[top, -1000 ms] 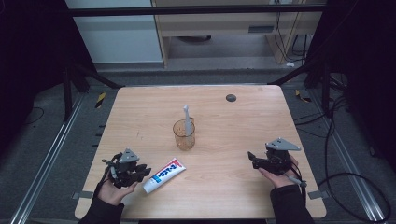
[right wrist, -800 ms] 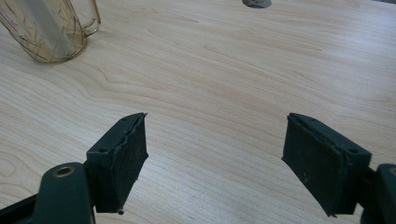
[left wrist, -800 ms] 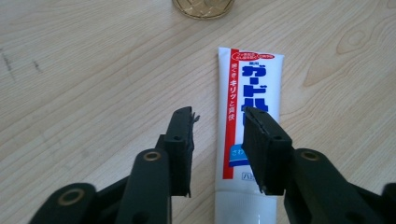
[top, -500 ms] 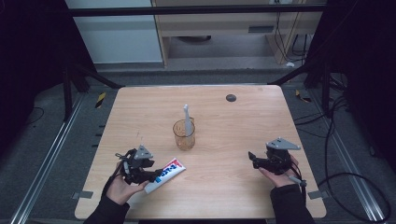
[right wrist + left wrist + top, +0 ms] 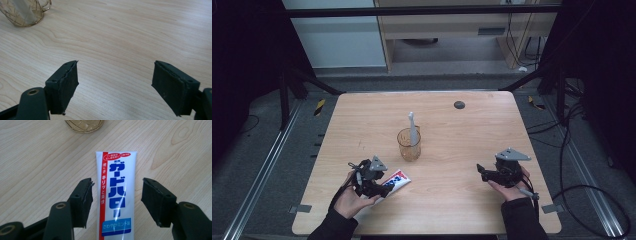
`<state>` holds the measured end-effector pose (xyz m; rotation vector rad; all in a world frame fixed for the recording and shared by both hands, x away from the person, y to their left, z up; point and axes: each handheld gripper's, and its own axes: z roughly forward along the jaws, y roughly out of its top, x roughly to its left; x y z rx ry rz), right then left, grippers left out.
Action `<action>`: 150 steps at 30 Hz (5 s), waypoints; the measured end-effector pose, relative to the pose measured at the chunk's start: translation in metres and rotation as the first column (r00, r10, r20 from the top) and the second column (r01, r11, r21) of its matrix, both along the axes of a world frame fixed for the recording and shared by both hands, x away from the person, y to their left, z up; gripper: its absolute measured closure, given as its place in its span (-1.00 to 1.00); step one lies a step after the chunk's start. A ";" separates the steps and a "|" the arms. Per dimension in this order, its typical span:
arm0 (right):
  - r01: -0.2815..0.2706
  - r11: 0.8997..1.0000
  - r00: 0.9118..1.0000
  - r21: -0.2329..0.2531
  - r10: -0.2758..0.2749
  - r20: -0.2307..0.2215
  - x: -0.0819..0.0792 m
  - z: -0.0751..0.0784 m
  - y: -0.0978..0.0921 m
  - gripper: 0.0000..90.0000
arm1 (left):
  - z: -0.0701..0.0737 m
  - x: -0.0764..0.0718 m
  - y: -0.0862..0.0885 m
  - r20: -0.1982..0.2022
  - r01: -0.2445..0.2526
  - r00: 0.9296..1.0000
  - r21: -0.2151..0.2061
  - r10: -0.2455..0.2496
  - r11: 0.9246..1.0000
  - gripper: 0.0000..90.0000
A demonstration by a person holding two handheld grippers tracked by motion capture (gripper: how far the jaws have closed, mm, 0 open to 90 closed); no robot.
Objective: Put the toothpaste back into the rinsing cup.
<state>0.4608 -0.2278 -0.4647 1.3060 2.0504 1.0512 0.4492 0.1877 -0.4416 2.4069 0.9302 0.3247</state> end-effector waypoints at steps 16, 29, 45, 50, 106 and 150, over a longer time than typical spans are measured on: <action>-0.001 1.000 1.000 -0.013 0.001 -0.019 0.002 -0.002 0.000 -0.56 | -0.008 0.012 -0.017 -0.054 0.037 0.998 0.063 -0.034 0.997 -0.17; -0.010 1.000 1.000 -0.029 0.010 -0.030 0.003 -0.004 0.004 -0.57 | -0.015 0.019 -0.021 -0.093 0.047 0.995 0.104 -0.037 0.993 -0.15; -0.020 0.999 0.999 -0.033 0.019 -0.042 0.004 -0.006 0.004 -0.58 | -0.025 0.028 -0.022 -0.142 0.058 0.989 0.130 -0.039 0.990 -0.13; -0.019 0.999 0.999 -0.031 0.018 -0.048 0.003 -0.007 0.004 -0.58 | -0.028 0.032 -0.024 -0.162 0.066 0.986 0.133 -0.044 0.989 -0.15; 0.013 0.999 0.999 -0.030 -0.015 -0.041 0.003 -0.007 -0.004 -0.61 | 0.047 0.019 0.026 0.106 -0.128 0.983 -0.198 0.151 0.972 0.54; 0.015 0.999 1.000 -0.041 -0.015 -0.005 0.005 -0.011 -0.003 -0.67 | 0.091 0.095 -0.020 0.358 -0.142 0.862 -0.508 0.359 0.849 0.54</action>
